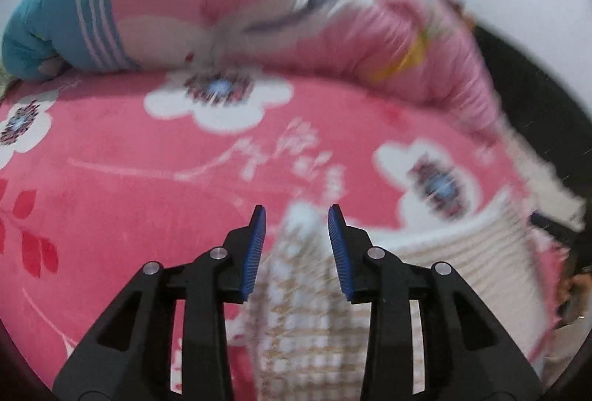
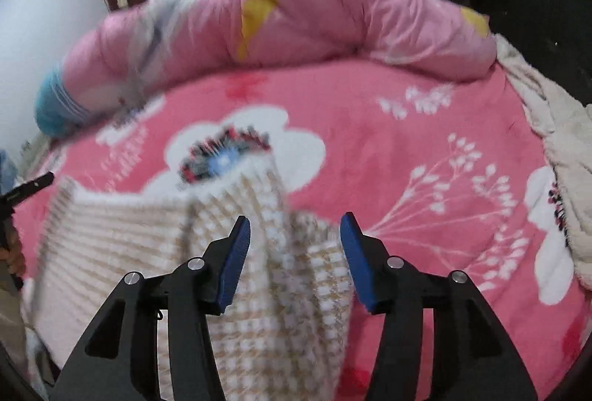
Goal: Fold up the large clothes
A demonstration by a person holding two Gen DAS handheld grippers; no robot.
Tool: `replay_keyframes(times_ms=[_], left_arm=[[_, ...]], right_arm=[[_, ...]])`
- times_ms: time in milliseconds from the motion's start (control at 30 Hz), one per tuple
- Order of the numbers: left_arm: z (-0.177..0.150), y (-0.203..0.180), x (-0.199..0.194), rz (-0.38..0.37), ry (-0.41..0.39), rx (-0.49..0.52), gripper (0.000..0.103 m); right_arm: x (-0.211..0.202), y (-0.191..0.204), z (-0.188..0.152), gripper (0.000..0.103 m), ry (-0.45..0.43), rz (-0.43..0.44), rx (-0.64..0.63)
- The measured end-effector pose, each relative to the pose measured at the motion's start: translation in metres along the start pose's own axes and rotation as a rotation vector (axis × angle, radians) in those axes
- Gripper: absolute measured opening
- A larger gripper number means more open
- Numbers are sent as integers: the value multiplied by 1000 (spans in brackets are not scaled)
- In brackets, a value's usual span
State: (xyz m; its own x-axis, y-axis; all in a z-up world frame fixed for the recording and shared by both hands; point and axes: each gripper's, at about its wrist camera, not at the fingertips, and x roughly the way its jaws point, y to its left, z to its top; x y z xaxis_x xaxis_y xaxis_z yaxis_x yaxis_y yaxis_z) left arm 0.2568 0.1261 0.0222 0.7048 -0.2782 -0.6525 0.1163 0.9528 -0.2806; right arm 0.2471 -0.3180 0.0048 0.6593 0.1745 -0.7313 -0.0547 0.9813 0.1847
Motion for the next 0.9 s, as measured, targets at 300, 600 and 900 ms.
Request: replay_keyframes(times_ms=[300, 600, 900], left_arm=[[-15, -35, 84, -19, 222, 18, 46], [3, -11, 0, -26, -2, -91, 47], [-80, -145, 45, -61, 213, 315, 56]], right_arm=[[90, 55, 12, 50, 167, 111, -69], [19, 15, 12, 49, 64, 29, 68], [32, 121, -61, 60, 216, 71, -221]])
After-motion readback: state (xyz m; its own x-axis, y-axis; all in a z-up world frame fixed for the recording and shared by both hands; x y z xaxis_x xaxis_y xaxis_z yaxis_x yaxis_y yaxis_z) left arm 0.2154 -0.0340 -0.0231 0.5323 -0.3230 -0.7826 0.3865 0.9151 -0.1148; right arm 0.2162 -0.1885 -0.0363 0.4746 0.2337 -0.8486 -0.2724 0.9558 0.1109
